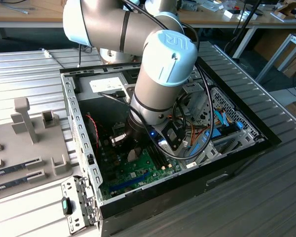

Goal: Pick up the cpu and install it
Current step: 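Place the cpu into insertion slot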

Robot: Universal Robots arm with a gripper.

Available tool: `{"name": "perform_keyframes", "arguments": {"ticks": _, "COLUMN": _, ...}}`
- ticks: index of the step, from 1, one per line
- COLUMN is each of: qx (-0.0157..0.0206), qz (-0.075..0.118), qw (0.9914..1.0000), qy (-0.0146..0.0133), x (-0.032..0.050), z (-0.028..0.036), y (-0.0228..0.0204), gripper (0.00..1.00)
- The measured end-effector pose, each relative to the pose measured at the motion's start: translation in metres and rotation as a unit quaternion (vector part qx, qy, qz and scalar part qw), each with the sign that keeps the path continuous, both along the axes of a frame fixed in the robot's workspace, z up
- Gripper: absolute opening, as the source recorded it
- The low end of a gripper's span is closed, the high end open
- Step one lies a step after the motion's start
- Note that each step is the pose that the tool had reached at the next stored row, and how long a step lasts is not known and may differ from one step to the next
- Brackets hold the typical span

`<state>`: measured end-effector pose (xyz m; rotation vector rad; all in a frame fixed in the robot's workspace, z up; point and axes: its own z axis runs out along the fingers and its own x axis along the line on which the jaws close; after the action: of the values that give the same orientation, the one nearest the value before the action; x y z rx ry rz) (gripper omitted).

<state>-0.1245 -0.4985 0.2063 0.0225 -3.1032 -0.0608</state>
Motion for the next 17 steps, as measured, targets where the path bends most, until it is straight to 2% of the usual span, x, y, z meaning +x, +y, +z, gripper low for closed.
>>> {"name": "perform_keyframes", "arguments": {"ticks": 1, "qx": 0.0, "qz": 0.0, "qw": 1.0, "qy": 0.0, "x": 0.0, "z": 0.0, "y": 0.0, "gripper": 0.47}}
{"name": "perform_keyframes", "arguments": {"ticks": 7, "qx": -0.0016, "qz": 0.012, "qw": 0.99993, "qy": 0.0001, "x": 0.0007, "z": -0.001, "y": 0.0, "gripper": 0.47}}
{"name": "perform_keyframes", "arguments": {"ticks": 10, "qx": -0.0017, "qz": 0.012, "qw": 0.99992, "qy": 0.0001, "x": 0.0017, "z": -0.003, "y": 0.0, "gripper": 0.47}}
{"name": "perform_keyframes", "arguments": {"ticks": 17, "qx": -0.0019, "qz": 0.014, "qw": 0.99989, "qy": 0.0001, "x": 0.0018, "z": -0.0035, "y": 0.0, "gripper": 0.47}}
